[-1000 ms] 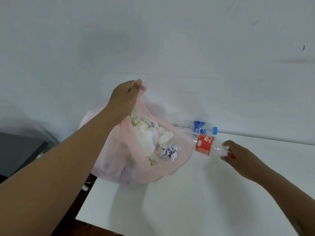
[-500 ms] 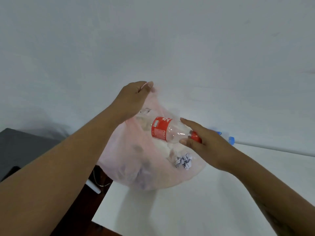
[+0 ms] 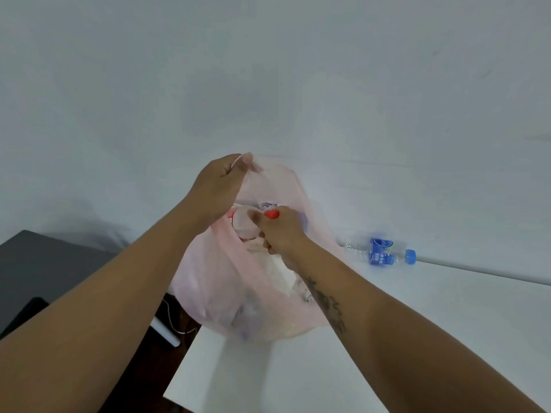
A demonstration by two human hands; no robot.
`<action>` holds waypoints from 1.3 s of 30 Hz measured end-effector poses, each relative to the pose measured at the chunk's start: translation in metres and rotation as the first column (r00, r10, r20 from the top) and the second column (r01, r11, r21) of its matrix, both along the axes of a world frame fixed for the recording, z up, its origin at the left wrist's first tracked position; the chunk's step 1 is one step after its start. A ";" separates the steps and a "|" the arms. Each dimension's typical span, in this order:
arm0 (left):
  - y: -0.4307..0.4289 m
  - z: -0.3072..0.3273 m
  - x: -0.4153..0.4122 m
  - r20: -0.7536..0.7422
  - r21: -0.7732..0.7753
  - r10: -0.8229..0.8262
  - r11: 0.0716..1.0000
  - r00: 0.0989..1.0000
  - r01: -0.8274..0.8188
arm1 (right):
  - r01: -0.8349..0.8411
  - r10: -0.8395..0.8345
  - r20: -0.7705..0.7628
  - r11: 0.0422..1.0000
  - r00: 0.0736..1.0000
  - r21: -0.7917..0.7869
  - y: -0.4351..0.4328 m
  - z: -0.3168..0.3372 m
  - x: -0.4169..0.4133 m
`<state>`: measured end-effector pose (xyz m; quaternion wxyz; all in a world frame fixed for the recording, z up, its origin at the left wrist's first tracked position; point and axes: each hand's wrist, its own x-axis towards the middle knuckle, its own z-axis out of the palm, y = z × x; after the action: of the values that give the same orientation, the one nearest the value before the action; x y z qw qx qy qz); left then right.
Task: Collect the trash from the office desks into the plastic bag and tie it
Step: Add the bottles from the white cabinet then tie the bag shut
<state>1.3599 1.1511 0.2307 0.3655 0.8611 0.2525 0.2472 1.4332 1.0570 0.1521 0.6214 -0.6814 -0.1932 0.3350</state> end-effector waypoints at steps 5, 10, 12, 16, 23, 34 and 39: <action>0.000 0.000 0.008 0.023 -0.042 0.038 0.998 0.999 -0.037 | 0.059 -0.068 0.100 0.995 0.993 0.084 -0.018 -0.016 0.013; -0.006 -0.006 0.018 -0.025 0.009 -0.018 1.000 1.000 0.018 | 0.029 -0.018 0.344 0.999 0.939 -0.027 -0.016 -0.026 0.020; -0.003 -0.007 0.019 -0.012 0.012 -0.005 1.000 1.000 0.006 | 0.050 -0.028 0.422 0.998 0.906 -0.039 -0.026 -0.023 0.029; 0.003 -0.008 0.021 0.026 0.014 0.053 0.998 0.998 -0.054 | 0.386 -0.339 0.579 0.922 0.741 0.045 -0.074 -0.027 0.073; 0.006 -0.015 0.016 0.023 -0.020 0.084 0.996 0.996 -0.083 | 0.277 0.417 0.566 0.574 0.711 -0.771 -0.155 -0.118 0.156; 0.001 -0.009 0.002 0.024 -0.014 0.097 0.995 0.995 -0.096 | 0.289 -0.112 0.627 0.939 0.771 -0.188 -0.175 -0.055 0.065; 0.001 -0.006 -0.003 0.045 -0.014 0.101 0.995 0.994 -0.101 | -0.044 0.141 0.678 0.986 0.722 -0.159 -0.120 -0.005 0.007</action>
<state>1.3567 1.1517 0.2248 0.3631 0.8393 0.2886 0.2836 1.4399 0.9367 0.1473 0.4420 -0.7857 -0.4206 0.1020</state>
